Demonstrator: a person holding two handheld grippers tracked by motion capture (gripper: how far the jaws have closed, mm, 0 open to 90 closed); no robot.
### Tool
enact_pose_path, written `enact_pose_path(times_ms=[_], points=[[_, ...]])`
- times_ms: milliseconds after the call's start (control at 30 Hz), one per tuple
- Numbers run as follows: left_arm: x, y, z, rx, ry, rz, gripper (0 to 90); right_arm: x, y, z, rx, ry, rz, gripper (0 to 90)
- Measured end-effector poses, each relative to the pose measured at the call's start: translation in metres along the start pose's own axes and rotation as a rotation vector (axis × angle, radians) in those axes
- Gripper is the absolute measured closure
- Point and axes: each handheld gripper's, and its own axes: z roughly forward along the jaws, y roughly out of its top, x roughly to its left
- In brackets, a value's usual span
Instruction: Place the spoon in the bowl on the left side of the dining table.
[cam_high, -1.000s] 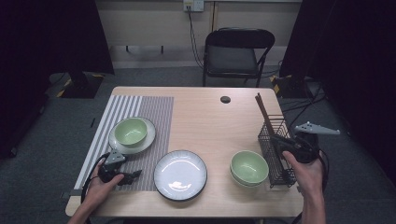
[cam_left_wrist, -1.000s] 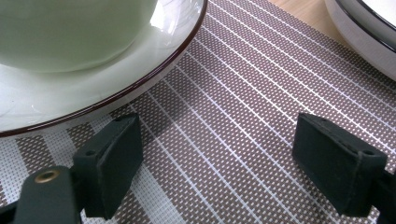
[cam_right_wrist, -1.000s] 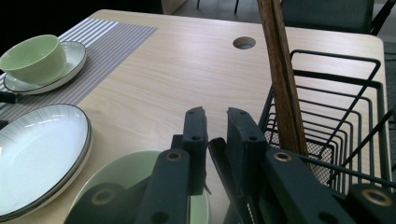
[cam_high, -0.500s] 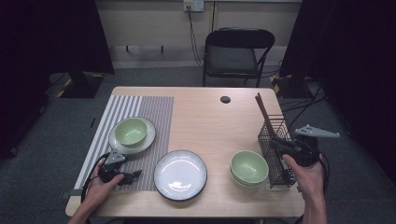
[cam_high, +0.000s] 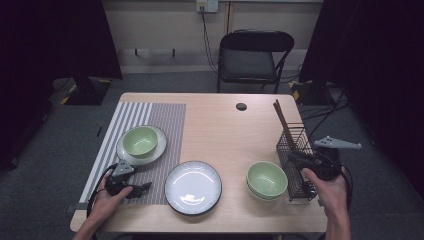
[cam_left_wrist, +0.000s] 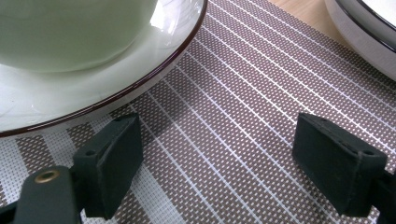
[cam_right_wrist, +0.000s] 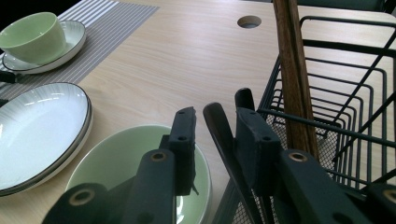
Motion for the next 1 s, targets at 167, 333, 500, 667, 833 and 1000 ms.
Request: enact_pose_path(times_ms=[167, 333, 500, 667, 833, 1000], points=[[0.0, 0.0, 0.0, 0.0, 0.0, 0.0, 15.6, -0.0009, -0.0014, 0.0053, 0.03, 0.0, -0.001, 66.9], [0.0, 0.0, 0.0001, -0.001, 0.0, 0.0, 15.6, -0.0006, -0.0016, 0.0046, 0.025, -0.011, -0.008, 74.3], [0.0, 0.0, 0.0001, -0.001, 0.0, 0.0, 15.6, 0.0001, -0.0009, 0.0058, 0.02, -0.021, -0.009, 76.7], [0.0, 0.0, 0.0, -0.001, 0.0, 0.0, 15.6, -0.0003, -0.0001, 0.0043, 0.004, -0.016, -0.016, 77.9], [0.0, 0.0, 0.0, 0.0, 0.0, 0.0, 15.6, 0.0007, -0.0002, 0.0022, -0.017, -0.019, -0.027, 82.7], [0.0, 0.0, 0.0, 0.0, 0.0, -0.001, 15.6, 0.0, 0.0002, 0.0011, -0.027, -0.029, -0.029, 85.8]])
